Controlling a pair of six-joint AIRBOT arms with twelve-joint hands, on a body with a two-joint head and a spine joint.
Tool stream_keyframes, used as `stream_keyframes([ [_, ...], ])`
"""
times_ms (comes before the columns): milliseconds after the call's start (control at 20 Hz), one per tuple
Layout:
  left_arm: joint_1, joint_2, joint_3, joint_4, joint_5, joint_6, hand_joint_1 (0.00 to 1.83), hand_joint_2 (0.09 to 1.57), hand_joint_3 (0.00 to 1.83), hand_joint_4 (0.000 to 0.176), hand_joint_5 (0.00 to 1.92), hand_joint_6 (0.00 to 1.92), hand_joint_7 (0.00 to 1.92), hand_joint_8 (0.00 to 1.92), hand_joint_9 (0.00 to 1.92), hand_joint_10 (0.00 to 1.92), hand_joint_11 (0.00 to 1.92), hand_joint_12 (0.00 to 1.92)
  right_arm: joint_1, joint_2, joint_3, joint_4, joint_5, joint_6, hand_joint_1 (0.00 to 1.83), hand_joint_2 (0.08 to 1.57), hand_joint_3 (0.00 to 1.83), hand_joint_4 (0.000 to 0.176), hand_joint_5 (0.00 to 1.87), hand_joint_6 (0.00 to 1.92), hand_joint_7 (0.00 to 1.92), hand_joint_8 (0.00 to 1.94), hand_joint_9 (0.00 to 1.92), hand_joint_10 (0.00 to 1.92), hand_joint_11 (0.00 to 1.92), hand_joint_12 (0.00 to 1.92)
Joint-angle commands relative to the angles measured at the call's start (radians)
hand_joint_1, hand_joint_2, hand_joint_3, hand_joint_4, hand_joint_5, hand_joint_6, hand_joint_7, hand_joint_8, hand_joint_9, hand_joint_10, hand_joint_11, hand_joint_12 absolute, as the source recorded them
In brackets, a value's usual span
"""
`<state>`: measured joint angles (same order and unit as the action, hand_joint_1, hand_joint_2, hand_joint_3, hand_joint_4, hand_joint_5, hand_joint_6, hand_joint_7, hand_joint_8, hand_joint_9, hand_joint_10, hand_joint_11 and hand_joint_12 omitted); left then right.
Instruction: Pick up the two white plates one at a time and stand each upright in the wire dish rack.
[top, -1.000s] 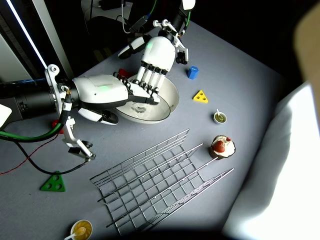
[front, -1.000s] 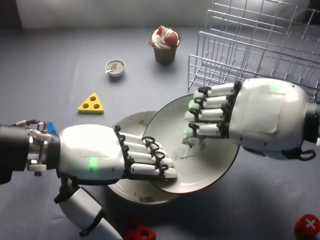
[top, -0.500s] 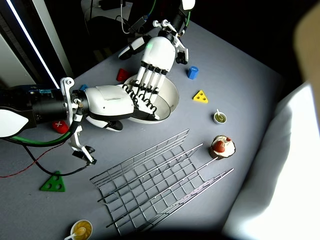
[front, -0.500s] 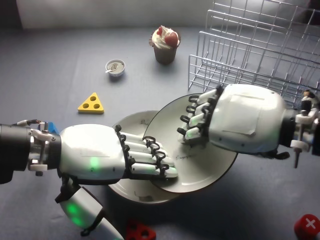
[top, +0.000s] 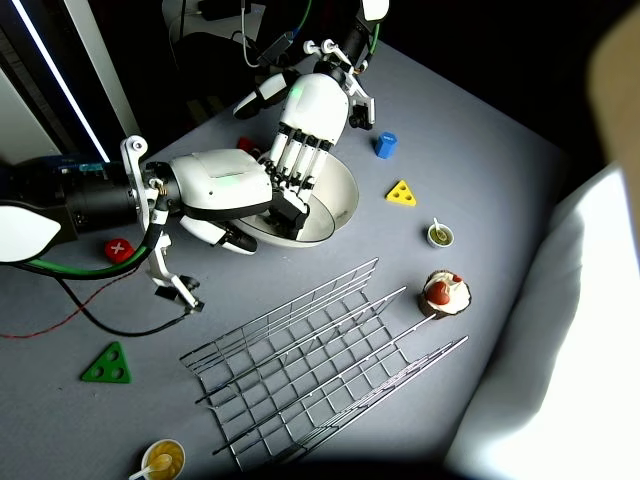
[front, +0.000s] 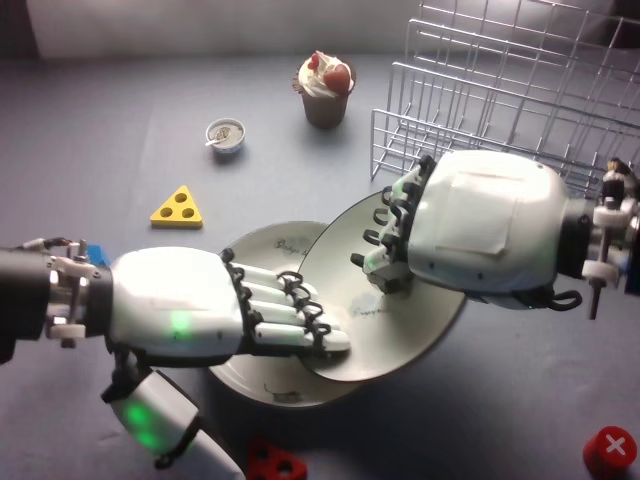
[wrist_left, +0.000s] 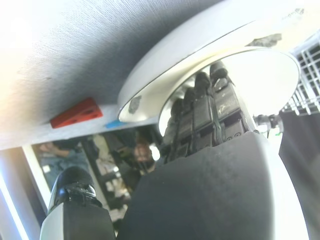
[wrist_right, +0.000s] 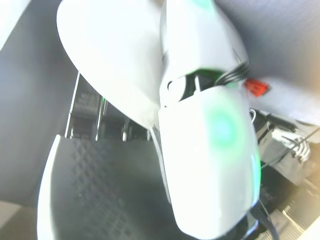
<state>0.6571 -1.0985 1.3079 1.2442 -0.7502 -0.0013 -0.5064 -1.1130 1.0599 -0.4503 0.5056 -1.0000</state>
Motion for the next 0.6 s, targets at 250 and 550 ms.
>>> stream_keyframes([
  [250, -0.058, 0.074, 0.057, -0.137, -0.080, 0.001, 0.03, 0.93, 0.00, 0.000, 0.14, 0.00, 0.17, 0.01, 0.18, 0.01, 0.20, 0.01, 0.120, 0.070, -0.058, 0.003, 0.062, 0.070, 1.50, 1.03, 0.00, 0.000, 1.06, 0.85, 1.16, 0.43, 1.14, 0.64, 1.03, 1.26],
  [550, -0.098, 0.159, 0.058, -0.195, -0.085, 0.001, 0.05, 0.93, 0.00, 0.000, 0.14, 0.01, 0.17, 0.01, 0.18, 0.01, 0.17, 0.01, 0.244, 0.116, -0.091, 0.002, 0.011, 0.239, 1.50, 1.03, 0.00, 0.000, 1.05, 0.84, 1.13, 0.46, 1.14, 0.66, 1.06, 1.25],
])
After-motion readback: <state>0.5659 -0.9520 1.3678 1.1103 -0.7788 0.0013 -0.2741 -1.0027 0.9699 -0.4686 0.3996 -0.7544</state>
